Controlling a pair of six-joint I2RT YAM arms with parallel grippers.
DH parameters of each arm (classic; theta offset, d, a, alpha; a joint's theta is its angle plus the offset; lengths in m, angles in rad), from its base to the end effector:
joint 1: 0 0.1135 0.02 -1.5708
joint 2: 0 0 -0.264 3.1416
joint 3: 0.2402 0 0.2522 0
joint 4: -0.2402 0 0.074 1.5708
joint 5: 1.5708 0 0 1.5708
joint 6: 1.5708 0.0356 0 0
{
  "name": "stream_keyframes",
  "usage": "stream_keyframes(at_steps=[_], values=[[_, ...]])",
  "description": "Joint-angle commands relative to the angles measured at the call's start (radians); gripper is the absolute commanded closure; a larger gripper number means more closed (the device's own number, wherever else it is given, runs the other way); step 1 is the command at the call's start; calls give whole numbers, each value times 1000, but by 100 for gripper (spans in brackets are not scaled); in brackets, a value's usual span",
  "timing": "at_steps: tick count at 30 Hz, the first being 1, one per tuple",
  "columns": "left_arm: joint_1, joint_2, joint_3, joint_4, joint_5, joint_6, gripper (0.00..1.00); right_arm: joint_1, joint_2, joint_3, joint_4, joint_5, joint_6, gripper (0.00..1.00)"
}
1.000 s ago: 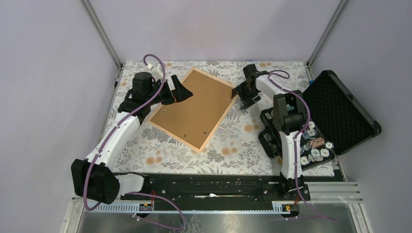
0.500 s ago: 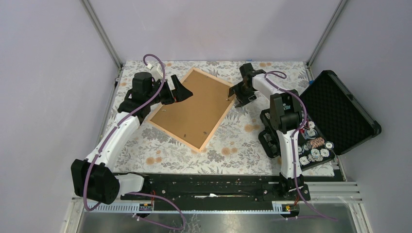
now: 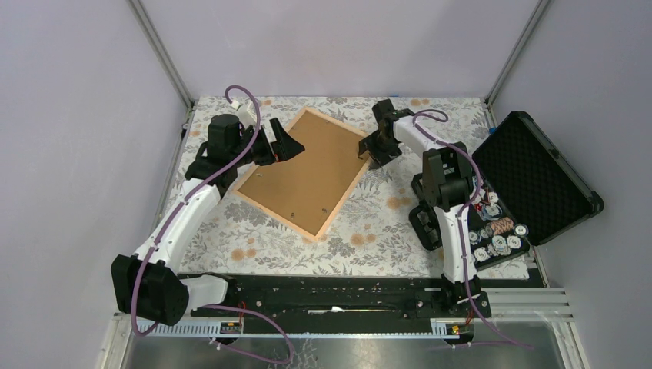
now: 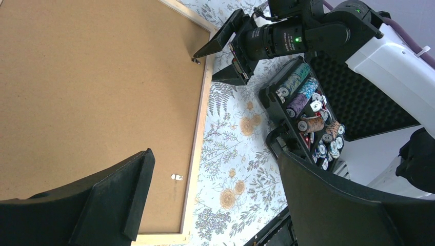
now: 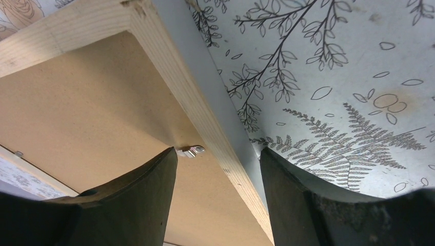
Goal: Put the photo into the frame
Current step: Install the photo frame at the center of the board.
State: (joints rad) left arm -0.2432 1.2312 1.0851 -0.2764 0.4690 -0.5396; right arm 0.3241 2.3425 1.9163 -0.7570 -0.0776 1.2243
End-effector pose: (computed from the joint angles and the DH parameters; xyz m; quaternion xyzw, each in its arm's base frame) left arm 0.2675 -0.0829 0.3428 0.0042 0.8264 -0.3819 0.4139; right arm 0.4668 0.1597 0.1547 0.4199 0.8861 0.1618 0.1110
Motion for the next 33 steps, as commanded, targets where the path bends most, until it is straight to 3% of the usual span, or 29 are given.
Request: stream_keyframes(at_steps=[1,6,19,28,33], values=[[1,-39,23,40,-9,16,1,31,77,26,-85,90,-25,32],[1,-36,21,40,-9,16,1,36,97,34,-99,113,-33,33],[1,-34,23,39,-12,18,1,41,114,55,-98,121,-130,63],[1,-34,23,37,-13,19,1,40,88,17,-82,159,-312,100],[0,-33,24,37,-13,18,1,30,92,50,-51,127,-568,100]])
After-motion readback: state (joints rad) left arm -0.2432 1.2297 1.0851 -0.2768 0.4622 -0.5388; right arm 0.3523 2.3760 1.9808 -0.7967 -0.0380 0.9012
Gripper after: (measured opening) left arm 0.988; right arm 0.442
